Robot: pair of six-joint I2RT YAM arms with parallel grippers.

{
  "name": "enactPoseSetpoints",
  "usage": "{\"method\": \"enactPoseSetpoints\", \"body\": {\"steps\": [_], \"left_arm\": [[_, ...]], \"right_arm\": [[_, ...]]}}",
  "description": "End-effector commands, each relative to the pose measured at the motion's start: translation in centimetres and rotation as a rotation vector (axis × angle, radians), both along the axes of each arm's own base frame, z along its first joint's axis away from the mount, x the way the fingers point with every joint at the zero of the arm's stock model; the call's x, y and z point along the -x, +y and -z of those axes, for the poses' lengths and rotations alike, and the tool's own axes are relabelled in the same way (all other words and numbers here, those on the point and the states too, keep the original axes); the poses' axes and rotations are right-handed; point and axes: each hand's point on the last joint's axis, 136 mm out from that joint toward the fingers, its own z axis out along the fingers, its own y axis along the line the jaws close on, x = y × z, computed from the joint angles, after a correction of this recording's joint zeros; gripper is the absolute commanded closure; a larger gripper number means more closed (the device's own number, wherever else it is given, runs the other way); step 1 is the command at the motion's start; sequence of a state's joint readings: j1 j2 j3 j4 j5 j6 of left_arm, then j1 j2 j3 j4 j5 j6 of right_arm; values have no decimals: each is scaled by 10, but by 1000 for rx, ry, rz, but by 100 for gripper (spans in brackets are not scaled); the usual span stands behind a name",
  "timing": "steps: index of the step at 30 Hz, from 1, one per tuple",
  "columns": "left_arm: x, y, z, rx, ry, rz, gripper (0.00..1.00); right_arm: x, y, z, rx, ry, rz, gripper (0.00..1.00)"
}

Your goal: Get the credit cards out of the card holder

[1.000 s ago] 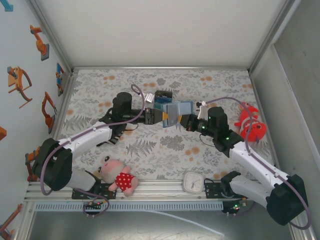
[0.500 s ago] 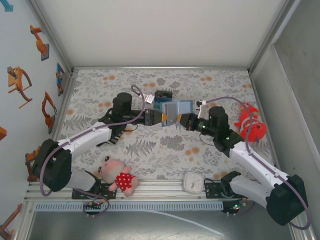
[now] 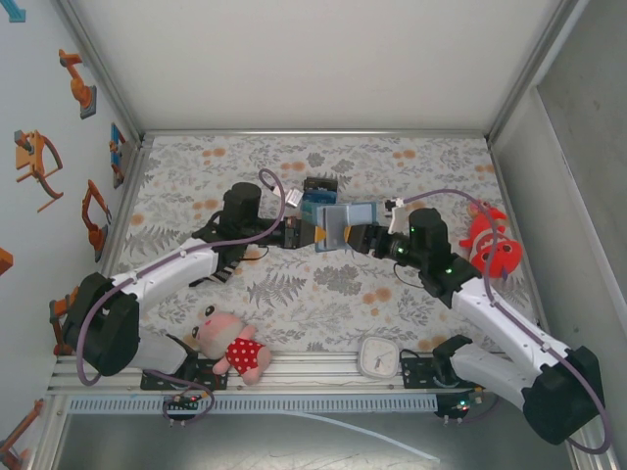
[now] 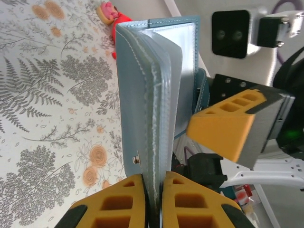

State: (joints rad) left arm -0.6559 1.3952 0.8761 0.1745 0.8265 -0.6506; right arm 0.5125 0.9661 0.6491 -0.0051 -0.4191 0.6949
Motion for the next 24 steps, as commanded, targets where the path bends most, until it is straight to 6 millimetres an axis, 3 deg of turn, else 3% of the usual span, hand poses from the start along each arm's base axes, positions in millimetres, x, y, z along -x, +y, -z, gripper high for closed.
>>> {"method": "enactPoseSetpoints", "body": {"steps": [1,2,3,9,13,19,24], "left_arm": [[1,-1,-24,-4,-84,8,100],[0,-1,-23,-17,-83,2,100],[0,-1,-22,-33,-80,-3,100],[-14,20,5,-385,-119,-129,100],[-20,30,11,-473,-118,-182,100],[-16,32,18,-718,-227,-180,100],[-15,27,24,-792,-260,-164,100]], "right_arm": [[-1,-12,-7,88,-49,29,20],[-1,-15,-5,112,-47,34,3],[0,-17,-2,132,-43,38,1],[-5,-42,7,282,-17,141,1],[-6,-53,2,335,-17,179,1],[-8,-48,-4,332,-15,170,1],[-10,-39,-6,315,-13,151,7]]}}
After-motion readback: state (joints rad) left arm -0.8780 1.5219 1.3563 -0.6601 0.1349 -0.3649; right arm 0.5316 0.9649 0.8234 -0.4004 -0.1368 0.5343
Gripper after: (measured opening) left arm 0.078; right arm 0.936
